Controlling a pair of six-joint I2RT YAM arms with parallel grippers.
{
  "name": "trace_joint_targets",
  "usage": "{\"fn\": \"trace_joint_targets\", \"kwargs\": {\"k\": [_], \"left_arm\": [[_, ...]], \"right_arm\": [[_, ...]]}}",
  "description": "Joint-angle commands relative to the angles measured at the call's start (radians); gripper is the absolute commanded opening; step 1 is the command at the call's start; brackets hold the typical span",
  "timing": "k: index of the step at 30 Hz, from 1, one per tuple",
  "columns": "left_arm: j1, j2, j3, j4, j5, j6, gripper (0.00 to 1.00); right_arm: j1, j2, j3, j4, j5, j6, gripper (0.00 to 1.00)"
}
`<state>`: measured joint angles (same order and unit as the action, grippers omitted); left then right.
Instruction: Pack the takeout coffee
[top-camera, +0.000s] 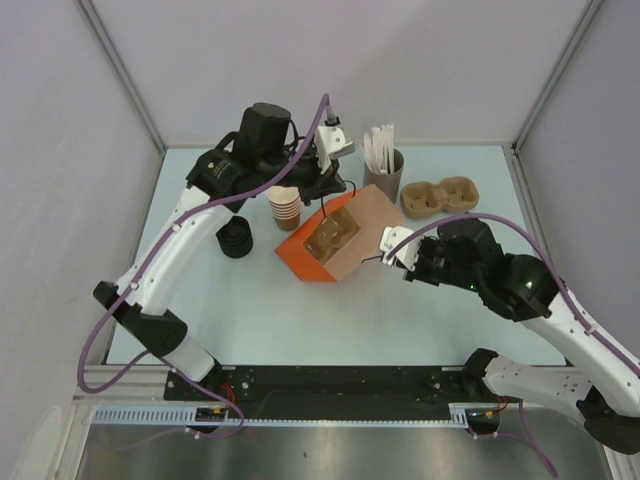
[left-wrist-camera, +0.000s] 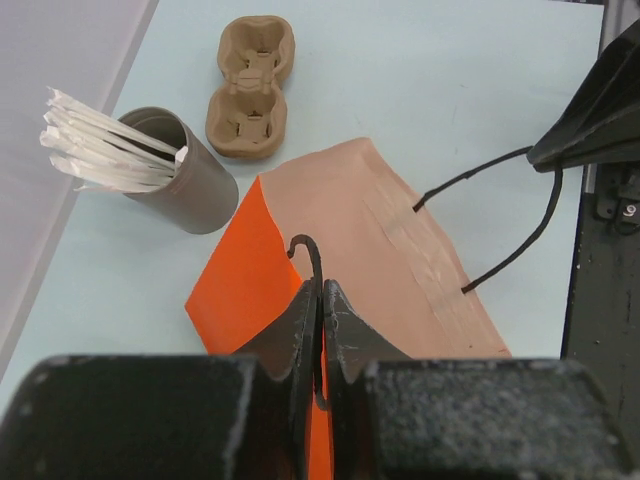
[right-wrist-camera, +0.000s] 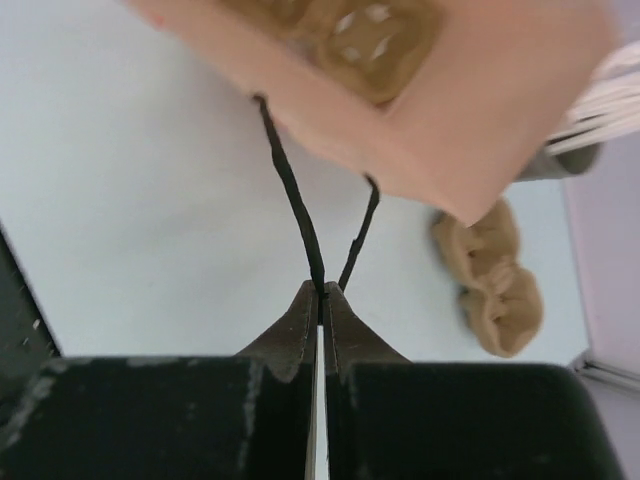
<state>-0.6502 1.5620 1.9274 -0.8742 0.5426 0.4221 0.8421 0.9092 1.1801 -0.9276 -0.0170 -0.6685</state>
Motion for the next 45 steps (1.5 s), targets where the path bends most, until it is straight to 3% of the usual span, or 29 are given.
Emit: {"fn": "trace_joint_targets", "kwargs": {"k": [1, 18, 25, 33, 40, 45], "left_arm": [[-0.014, 0.042, 0.110, 0.021, 0.016, -0.025, 0.08], [-0.057, 0.072, 0.188, 0.018, 0.060, -0.043, 0.13], [-0.069, 0.075, 0.183, 0.030, 0.031, -0.049, 0.26], [-0.072, 0.079, 0.145, 0.047, 0.026, -0.063, 0.35], [-0.074, 0.078, 0.168, 0.067, -0.007, -0.077, 0.59], [-0.072, 0.069, 0.163, 0.072, -0.049, -0.080, 0.62]], "right_arm": [[-0.028, 0.020, 0.107, 0.116, 0.075, 0.033, 0.00], [-0.063, 0.062, 0.193, 0.245, 0.184, 0.081, 0.00], [-0.095, 0.030, 0.201, 0.219, 0.175, 0.080, 0.00], [-0.164, -0.027, 0.173, 0.168, 0.137, 0.058, 0.00], [-0.225, -0.059, 0.102, 0.216, 0.181, 0.018, 0.00], [-0.253, -0.064, 0.061, 0.254, 0.238, -0.022, 0.00]]}}
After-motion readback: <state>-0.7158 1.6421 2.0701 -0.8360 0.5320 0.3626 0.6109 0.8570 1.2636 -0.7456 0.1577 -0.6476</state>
